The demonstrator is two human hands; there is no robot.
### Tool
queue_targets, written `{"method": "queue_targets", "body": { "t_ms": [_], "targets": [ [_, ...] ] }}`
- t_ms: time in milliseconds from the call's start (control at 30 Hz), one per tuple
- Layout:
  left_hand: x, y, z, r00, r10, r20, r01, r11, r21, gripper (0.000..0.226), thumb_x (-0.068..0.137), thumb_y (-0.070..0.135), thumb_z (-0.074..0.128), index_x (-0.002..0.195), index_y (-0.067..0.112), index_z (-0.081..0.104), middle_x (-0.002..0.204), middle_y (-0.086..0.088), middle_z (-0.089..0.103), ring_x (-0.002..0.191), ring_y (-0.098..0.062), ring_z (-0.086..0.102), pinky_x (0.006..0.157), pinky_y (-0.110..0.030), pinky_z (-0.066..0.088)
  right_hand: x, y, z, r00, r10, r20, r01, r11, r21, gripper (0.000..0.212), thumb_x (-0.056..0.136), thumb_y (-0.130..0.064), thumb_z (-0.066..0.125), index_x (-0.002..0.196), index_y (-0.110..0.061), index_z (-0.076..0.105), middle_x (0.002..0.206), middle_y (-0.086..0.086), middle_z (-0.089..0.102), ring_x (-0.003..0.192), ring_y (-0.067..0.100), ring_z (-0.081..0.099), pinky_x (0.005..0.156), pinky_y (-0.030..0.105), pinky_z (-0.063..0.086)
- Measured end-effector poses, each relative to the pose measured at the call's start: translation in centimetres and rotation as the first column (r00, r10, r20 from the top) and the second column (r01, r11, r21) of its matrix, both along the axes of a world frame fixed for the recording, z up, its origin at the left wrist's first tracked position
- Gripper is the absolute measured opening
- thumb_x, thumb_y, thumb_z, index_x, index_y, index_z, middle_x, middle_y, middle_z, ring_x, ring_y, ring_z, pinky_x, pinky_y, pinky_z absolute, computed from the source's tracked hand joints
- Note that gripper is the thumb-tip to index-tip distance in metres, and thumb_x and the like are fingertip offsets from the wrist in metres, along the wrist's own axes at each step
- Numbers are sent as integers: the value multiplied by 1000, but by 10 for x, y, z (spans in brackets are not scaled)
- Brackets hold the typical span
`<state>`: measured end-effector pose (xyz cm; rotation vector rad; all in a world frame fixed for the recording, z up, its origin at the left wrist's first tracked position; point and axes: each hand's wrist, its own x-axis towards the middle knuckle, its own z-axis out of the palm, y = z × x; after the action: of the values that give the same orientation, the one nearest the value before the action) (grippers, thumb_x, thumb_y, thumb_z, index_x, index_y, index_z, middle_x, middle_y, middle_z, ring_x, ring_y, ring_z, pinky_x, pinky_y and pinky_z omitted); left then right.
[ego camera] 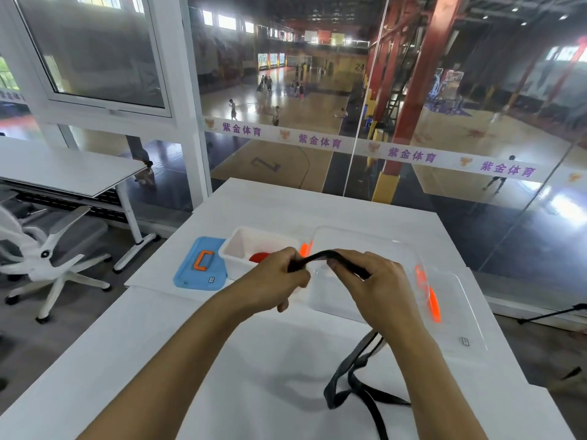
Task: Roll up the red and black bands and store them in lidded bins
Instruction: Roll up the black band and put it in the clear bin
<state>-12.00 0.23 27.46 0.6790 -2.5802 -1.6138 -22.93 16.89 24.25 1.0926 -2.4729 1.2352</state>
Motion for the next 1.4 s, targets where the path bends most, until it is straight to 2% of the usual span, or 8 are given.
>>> {"method": "queue_targets", "body": {
  "t_ms": [167,300,433,567,733,833,1000,1400],
  "targets": [
    [-12,14,-1,946,298,-126,-189,825,532,27,101,13,39,108,2,63,91,-21,72,70,-32,68,73,-46,61,16,-8,-12,999,41,14,-41,999,10,39,100,-36,63,134,-53,61,101,-12,75,94,8,68,85,37,57],
    [-20,31,-1,870,475,-130,-217,606,766,31,98,15,40,90,6,69,64,-6,73,72,-33,70,85,-51,58,33,-17,-19,995,89,52,-85,994,-71,61,88,-48,67,146,-55,47,120,-24,71,111,0,67,96,26,55],
    [-21,33,-4,887,452,-93,-159,489,858,32,99,20,36,97,5,65,91,-17,73,90,-36,68,97,-55,51,36,-26,-20,991,-77,-112,67,994,-88,51,85,-47,72,135,-46,63,84,-18,62,77,9,66,68,35,59],
    [-16,26,-7,941,314,-122,-64,521,851,36,95,27,29,98,7,60,103,-20,66,92,-33,64,85,-47,55,27,-26,-17,950,-134,-281,117,990,-77,39,92,-51,56,122,-37,76,67,-12,39,52,18,53,44,36,50],
    [-8,13,-6,957,245,-155,-104,790,605,31,102,18,41,124,13,62,116,-20,68,88,-35,71,78,-44,61,4,-5,-10,970,-17,-243,26,999,33,34,93,-56,53,117,-45,74,63,-6,42,53,16,51,49,37,49],
    [-2,-10,3,986,-72,-149,124,917,378,29,101,16,58,129,15,64,117,-18,72,98,-34,74,85,-40,63,-7,7,4,978,141,-154,-106,970,217,29,93,-50,66,120,-57,68,68,-5,52,63,12,56,60,31,49],
    [-2,-26,16,912,-401,89,378,905,195,29,92,18,73,118,5,73,106,-15,78,93,-27,77,84,-32,62,-1,9,23,947,317,-47,-274,878,392,32,94,-53,65,122,-68,61,71,-9,49,74,10,54,65,23,43],
    [-3,-4,-11,973,9,-232,116,848,517,15,89,14,70,101,14,80,95,-14,79,87,-23,77,75,-27,61,4,9,3,939,305,159,-333,924,190,49,103,-45,56,147,-59,40,95,-38,63,90,-4,62,87,21,50]
  ]
}}
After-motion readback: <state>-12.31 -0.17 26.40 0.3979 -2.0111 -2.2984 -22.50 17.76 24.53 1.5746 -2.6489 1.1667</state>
